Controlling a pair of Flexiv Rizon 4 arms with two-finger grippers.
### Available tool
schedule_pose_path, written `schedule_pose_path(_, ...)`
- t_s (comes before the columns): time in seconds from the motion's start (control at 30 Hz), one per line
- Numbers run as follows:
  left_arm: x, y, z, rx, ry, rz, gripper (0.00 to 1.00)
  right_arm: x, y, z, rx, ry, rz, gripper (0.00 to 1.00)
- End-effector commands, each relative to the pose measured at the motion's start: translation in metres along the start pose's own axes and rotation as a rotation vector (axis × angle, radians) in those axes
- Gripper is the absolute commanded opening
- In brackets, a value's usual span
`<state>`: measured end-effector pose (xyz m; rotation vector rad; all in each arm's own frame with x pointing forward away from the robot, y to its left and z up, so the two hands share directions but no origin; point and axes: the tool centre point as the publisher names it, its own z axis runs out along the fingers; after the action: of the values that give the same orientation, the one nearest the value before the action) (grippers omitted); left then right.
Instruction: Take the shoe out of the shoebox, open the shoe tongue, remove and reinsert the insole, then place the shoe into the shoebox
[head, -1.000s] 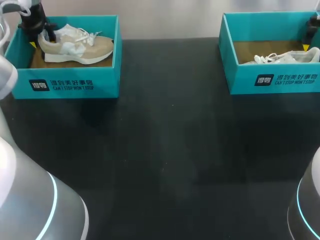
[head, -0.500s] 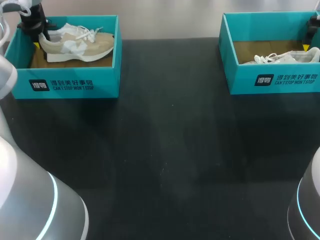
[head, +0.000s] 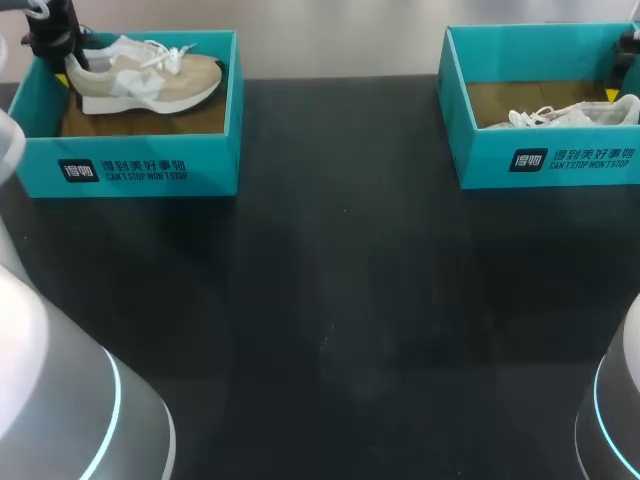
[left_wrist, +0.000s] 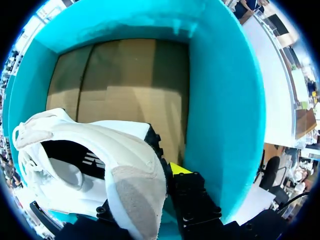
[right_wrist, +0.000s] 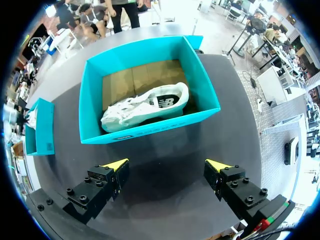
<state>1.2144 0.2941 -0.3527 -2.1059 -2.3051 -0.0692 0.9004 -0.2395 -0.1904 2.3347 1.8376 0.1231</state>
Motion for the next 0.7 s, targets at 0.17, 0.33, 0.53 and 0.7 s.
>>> schedule_pose_path(0.17, 0.010, 0.001, -0.034, 0.110, -0.056, 0.015, 0.00, 0.000, -0.001, 0.000, -0.001, -0.001, 0.000, 1.00)
schedule_pose_path(0.33, 0.012, -0.004, -0.052, 0.101, -0.056, 0.020, 0.00, 0.000, -0.001, 0.000, -0.001, -0.001, 0.000, 1.00)
schedule_pose_path(0.53, 0.014, -0.005, -0.079, 0.076, -0.041, 0.031, 0.00, 0.000, -0.001, 0.000, -0.001, -0.001, 0.000, 1.00)
schedule_pose_path(0.7, 0.012, -0.006, -0.101, 0.043, -0.022, 0.041, 0.00, 0.000, -0.001, 0.000, -0.001, -0.001, 0.000, 1.00)
